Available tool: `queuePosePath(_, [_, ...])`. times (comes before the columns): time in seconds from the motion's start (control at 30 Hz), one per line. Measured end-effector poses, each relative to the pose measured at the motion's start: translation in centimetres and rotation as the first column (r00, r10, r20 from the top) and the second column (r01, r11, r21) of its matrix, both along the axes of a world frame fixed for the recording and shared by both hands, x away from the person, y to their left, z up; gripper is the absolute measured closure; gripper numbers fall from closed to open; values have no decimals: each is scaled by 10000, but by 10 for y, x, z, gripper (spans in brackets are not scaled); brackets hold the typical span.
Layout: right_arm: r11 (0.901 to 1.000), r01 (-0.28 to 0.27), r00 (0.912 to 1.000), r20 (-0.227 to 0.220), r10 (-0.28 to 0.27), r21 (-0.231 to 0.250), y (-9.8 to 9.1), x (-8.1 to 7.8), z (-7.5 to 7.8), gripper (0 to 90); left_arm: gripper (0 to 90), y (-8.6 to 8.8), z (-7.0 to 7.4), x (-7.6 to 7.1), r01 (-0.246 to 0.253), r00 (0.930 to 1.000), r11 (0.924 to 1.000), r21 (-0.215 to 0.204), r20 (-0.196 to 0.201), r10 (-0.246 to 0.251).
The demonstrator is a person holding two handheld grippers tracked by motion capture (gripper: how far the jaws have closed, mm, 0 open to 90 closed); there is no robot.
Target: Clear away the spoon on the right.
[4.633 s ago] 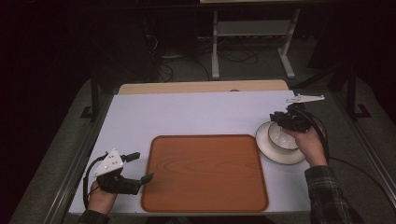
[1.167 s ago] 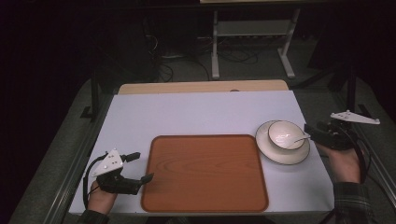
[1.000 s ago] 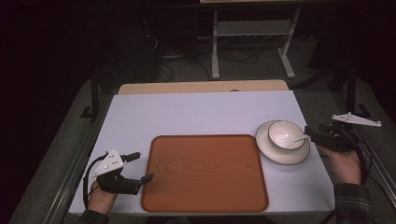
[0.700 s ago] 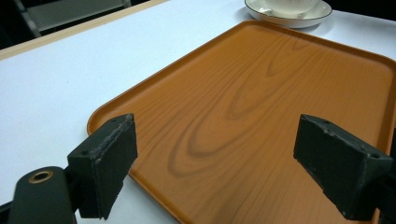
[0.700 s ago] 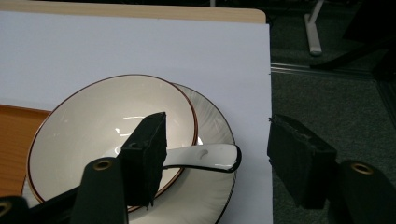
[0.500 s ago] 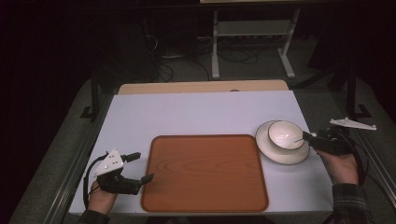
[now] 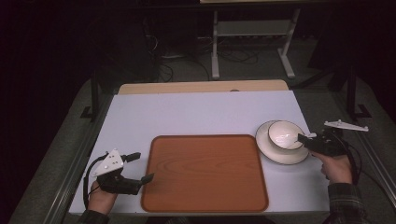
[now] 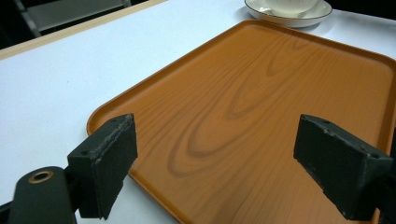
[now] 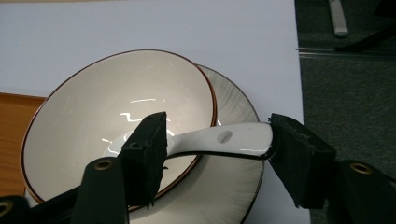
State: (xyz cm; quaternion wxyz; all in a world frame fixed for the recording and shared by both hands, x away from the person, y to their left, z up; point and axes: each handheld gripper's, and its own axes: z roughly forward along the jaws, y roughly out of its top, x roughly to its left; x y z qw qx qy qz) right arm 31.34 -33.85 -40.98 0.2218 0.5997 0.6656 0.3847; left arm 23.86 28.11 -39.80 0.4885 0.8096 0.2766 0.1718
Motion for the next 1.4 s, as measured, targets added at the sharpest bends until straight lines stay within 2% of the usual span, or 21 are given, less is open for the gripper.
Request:
queuePosePath(0.37, [10000, -31, 10000, -23, 31, 80, 0, 0, 0, 458, 129, 0, 0, 0, -1, 10000, 10000, 7, -1, 1])
queuePosePath(0.53, [10000, -9, 9998, 185, 7, 78, 3, -1, 5, 497, 129, 0, 0, 0, 3, 10000, 10000, 4, 7, -3])
queuePosePath(0.83, [9997, -234, 9957, 897, 229, 46, 14, -3, 20, 609, 129, 0, 0, 0, 6, 10000, 10000, 11, 5, -6])
queuePosePath(1.4, [9965, -818, 9853, 1517, 784, 164, 30, 1, 31, 766, 129, 0, 0, 0, 11, 10000, 10000, 10, 1, -11])
